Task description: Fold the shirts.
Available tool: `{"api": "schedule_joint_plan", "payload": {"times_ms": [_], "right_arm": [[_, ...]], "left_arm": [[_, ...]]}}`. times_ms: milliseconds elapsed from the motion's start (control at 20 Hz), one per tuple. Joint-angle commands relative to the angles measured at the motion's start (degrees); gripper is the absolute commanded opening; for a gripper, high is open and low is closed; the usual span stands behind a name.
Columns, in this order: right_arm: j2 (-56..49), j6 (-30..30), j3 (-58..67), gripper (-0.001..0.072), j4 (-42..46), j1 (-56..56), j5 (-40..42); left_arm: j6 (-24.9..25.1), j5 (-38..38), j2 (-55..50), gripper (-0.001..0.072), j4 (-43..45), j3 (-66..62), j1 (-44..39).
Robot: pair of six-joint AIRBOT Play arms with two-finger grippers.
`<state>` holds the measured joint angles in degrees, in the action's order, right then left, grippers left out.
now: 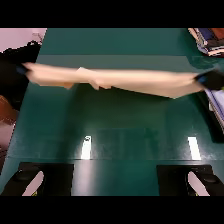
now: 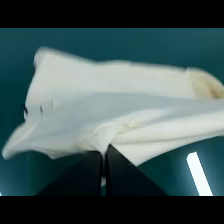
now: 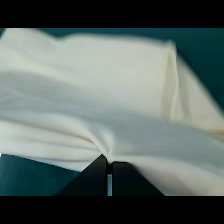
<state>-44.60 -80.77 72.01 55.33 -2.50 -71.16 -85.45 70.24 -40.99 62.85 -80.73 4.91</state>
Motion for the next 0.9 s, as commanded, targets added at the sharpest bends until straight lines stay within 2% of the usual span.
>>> {"api": "schedule_joint_plan", "payload": {"times_ms": [0, 200, 450, 550, 700, 850], "right_arm": [[2.47, 1.29, 16.96, 0.0016, 0.35, -4.37, -2.12], [-0.72, 1.40, 32.39, 0.0016, 0.35, -9.09, -8.46], [-10.69, -1.14, 49.31, 0.0015, 0.24, -11.96, -17.09], [-14.51, -2.93, 48.98, 0.0016, 0.20, -11.43, -19.67], [-19.56, -2.95, 39.01, 0.0015, 0.66, -7.45, -20.15], [-27.45, -3.30, 30.99, 0.0015, 6.88, -1.42, -20.85]], "left_arm": [[-0.20, 0.70, 2.01, 0.0022, 0.48, -20.61, 0.07], [-0.28, -1.51, 1.57, 0.0021, 0.48, -35.28, 0.07], [-0.72, -1.92, -1.97, 0.0021, -0.20, -36.87, 0.07], [-0.68, 1.09, -7.56, 0.0021, -0.15, -36.63, 0.07], [-0.61, 6.78, -19.58, 0.0022, -0.33, -36.63, 0.07], [-0.61, 15.91, -33.64, 0.0022, -0.35, -36.52, 0.07]]}}
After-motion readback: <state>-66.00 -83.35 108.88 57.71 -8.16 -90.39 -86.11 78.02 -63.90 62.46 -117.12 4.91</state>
